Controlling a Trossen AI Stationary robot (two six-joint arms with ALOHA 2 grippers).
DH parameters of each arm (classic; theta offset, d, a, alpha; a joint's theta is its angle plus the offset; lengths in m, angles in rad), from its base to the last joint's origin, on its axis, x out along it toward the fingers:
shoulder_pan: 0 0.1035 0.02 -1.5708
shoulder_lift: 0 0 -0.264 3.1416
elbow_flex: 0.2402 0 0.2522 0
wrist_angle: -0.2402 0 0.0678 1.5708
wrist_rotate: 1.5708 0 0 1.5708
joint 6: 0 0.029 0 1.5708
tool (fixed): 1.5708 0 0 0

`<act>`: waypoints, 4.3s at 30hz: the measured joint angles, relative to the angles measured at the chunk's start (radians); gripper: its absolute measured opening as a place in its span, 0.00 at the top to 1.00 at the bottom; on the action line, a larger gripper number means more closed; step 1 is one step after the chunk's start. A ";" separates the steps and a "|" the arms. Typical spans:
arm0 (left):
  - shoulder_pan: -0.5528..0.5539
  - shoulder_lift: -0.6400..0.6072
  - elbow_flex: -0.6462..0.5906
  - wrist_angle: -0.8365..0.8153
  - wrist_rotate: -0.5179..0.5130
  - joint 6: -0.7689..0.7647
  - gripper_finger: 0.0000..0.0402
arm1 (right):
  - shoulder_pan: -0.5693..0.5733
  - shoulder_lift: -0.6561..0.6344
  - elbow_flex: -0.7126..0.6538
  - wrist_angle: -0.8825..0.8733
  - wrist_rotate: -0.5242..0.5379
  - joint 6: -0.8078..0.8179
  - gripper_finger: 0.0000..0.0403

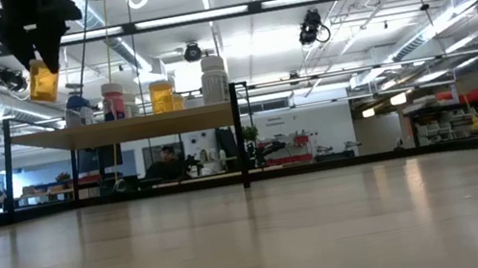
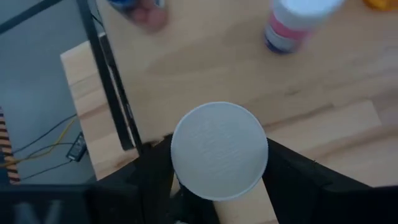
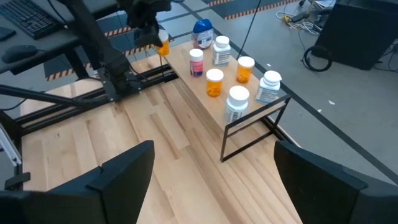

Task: Pick and place medicine bottles onto shelf by color
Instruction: Put the orange pill bottle on the shelf, then return to Home Position

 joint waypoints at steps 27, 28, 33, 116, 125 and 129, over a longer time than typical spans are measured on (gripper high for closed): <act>0.319 -0.005 -0.099 0.232 0.120 0.100 0.42 | 0.000 0.000 0.000 0.000 0.002 0.026 0.16; 0.320 -0.005 -0.099 0.246 0.119 0.110 0.42 | -0.003 0.000 0.000 0.000 0.005 0.024 0.16; 0.350 -0.003 -0.099 0.258 0.103 0.121 0.44 | -0.020 0.000 0.000 0.000 0.009 0.026 0.16; 0.440 -0.057 -0.122 0.303 0.214 0.213 0.17 | -0.024 0.000 0.000 0.000 0.047 0.058 0.16; 0.270 -0.193 0.068 0.402 0.363 0.154 0.22 | -0.036 0.000 0.000 0.000 -0.035 -0.002 0.19; 0.118 -0.255 0.094 0.594 0.414 0.078 0.26 | -0.073 0.000 0.000 0.000 -0.116 -0.038 0.28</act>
